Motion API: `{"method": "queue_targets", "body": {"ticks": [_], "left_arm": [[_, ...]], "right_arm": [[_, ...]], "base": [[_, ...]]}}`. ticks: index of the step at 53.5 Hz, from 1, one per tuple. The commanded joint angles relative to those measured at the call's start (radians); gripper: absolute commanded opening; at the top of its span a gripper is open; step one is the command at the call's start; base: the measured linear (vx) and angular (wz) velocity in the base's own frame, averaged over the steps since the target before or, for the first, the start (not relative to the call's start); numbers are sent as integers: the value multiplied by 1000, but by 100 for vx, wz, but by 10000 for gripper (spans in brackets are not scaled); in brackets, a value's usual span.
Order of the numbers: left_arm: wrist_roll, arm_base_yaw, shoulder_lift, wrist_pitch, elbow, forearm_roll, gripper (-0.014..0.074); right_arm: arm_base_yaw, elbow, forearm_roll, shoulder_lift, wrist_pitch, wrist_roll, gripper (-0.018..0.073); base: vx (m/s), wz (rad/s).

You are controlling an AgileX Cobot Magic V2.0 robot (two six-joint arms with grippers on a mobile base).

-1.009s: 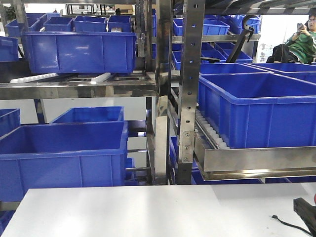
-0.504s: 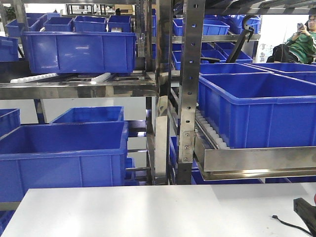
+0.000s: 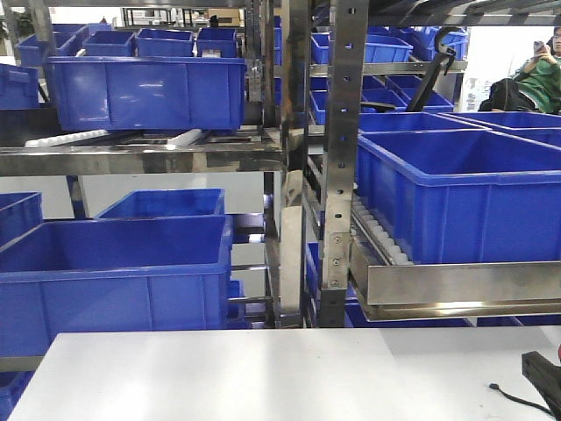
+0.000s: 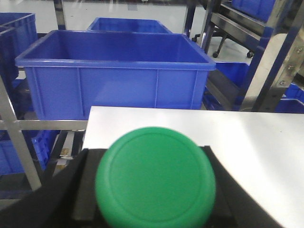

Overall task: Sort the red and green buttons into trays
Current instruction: 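Drive the base away from the table holding both buttons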

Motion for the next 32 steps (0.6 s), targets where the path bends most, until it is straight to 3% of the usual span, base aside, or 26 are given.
{"method": "queue_targets", "body": {"ticks": [1, 16, 32], "left_arm": [[-5, -2, 0, -68, -32, 12, 1], [-5, -2, 0, -69, -32, 12, 1], [-5, -2, 0, -68, -32, 12, 1]], "right_arm": [[-1, -29, -8, -1, -83, -3, -9], [-1, -29, -8, -1, -84, -3, -9], [-1, -29, -8, -1, -75, -3, -9]], "base": [[-1, 14], [-2, 32], [-4, 54]]}}
